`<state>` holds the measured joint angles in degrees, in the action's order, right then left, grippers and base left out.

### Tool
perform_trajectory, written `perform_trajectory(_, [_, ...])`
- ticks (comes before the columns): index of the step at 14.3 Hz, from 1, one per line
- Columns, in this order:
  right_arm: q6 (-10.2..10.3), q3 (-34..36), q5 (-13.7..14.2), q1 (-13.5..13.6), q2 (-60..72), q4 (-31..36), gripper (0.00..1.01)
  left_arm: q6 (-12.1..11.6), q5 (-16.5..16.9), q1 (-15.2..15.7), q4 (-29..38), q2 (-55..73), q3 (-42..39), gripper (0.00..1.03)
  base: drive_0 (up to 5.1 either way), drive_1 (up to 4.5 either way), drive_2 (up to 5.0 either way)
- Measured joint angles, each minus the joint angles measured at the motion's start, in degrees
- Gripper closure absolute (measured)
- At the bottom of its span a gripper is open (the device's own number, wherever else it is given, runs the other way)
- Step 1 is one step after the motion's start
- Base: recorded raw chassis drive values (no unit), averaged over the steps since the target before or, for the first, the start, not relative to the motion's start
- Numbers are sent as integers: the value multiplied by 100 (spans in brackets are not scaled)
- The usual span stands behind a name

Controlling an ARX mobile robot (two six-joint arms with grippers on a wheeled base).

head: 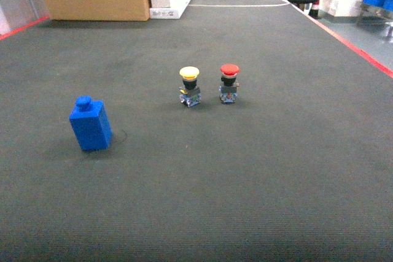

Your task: Pick blue part to blue bin on bottom shelf

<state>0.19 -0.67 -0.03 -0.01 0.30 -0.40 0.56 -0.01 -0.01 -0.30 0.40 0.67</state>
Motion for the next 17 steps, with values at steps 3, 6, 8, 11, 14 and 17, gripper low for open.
perform_trajectory(3, [-2,0,0,0,0,13,3,2,0,0,2,2,0,5,0,0,0])
perform_trajectory(6, [-2,0,0,0,0,13,3,2,-2,0,2,2,0,5,0,0,0])
perform_trajectory(8, [-2,0,2,0,0,13,3,7,-24,-4,-22,7,0,5,0,0,0])
perform_trajectory(11, [-4,0,7,-4,0,13,3,431,-1615,-870,221,2378,686,5,0,0,0])
perform_trajectory(14, [-4,0,2,0,0,13,3,457,-1213,-942,2892,5589,1537,5,0,0,0])
perform_trajectory(17, [-4,0,2,0,0,13,3,459,-1150,-1176,3893,7567,2194,5,0,0,0])
